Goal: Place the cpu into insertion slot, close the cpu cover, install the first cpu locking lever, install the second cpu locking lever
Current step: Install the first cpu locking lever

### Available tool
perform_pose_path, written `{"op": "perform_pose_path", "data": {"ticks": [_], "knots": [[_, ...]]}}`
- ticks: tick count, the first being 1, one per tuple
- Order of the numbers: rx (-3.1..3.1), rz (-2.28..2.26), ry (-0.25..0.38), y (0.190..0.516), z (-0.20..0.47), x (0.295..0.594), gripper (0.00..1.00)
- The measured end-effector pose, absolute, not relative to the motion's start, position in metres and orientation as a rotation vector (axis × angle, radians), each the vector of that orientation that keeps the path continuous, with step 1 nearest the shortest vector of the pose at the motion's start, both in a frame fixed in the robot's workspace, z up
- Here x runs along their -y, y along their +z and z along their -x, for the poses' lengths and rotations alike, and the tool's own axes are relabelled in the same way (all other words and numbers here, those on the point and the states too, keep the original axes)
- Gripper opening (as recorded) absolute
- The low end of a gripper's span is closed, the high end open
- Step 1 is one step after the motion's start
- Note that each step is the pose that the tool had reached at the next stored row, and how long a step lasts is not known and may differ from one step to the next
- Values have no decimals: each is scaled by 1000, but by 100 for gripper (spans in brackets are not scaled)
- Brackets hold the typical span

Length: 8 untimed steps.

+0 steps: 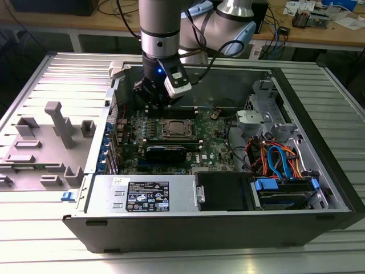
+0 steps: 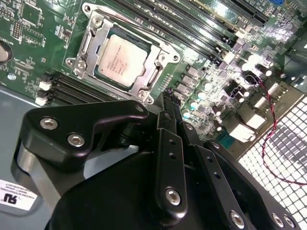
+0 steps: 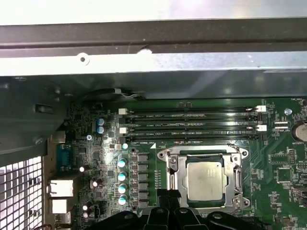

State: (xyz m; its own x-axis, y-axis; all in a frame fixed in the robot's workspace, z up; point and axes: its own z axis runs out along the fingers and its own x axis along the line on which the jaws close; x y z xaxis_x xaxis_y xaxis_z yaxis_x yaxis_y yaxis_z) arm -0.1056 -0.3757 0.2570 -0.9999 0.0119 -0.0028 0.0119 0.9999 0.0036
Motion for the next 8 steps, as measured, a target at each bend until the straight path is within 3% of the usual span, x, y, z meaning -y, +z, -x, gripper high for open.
{"op": "perform_pose_path", "data": {"ticks": [8], "knots": [[-3124,17,9,260,116,376,11]]}}
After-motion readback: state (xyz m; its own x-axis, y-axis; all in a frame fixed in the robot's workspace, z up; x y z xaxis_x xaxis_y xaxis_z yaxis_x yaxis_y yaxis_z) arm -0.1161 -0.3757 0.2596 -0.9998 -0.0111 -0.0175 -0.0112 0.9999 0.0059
